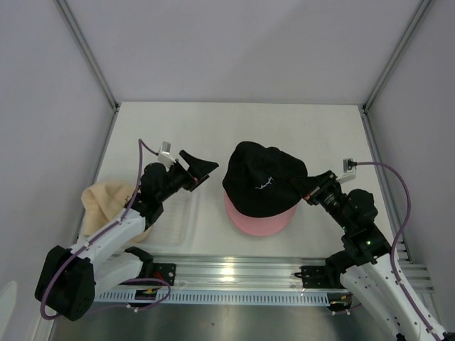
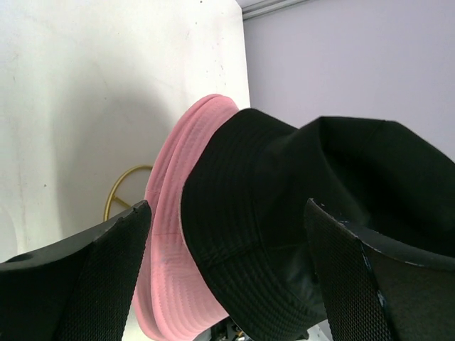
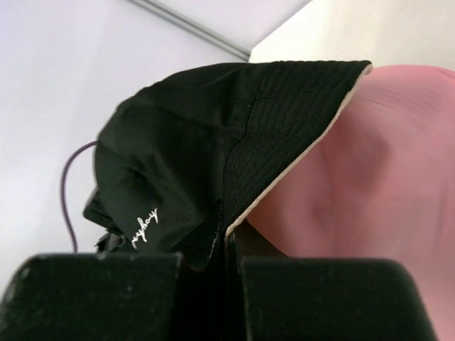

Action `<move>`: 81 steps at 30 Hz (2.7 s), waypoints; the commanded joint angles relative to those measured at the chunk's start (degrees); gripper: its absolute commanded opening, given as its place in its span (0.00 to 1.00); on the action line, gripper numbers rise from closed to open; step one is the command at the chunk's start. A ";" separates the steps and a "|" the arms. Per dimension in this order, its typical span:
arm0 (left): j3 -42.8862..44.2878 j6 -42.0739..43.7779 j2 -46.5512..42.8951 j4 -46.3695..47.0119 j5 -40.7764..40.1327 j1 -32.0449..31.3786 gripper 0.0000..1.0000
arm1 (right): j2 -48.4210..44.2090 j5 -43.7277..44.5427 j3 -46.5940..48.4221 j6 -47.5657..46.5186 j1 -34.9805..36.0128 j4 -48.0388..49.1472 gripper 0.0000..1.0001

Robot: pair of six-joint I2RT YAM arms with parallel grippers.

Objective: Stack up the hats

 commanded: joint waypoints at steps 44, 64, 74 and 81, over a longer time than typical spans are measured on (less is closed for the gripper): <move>1.73 -4.59 16.62 23.53 10.77 -5.83 0.01 | -12.81 15.39 -7.63 -0.85 0.14 -10.62 0.69; 5.34 7.37 14.78 3.92 1.72 -4.86 0.01 | -6.14 26.48 -5.69 -2.79 0.14 -14.32 0.46; 8.15 16.42 12.23 0.93 -0.04 -4.86 0.01 | -3.93 22.87 -8.15 -2.79 0.05 -5.80 0.49; 6.57 15.46 17.49 6.27 0.92 -4.86 0.01 | -5.77 20.25 -11.30 1.25 -2.40 0.85 0.70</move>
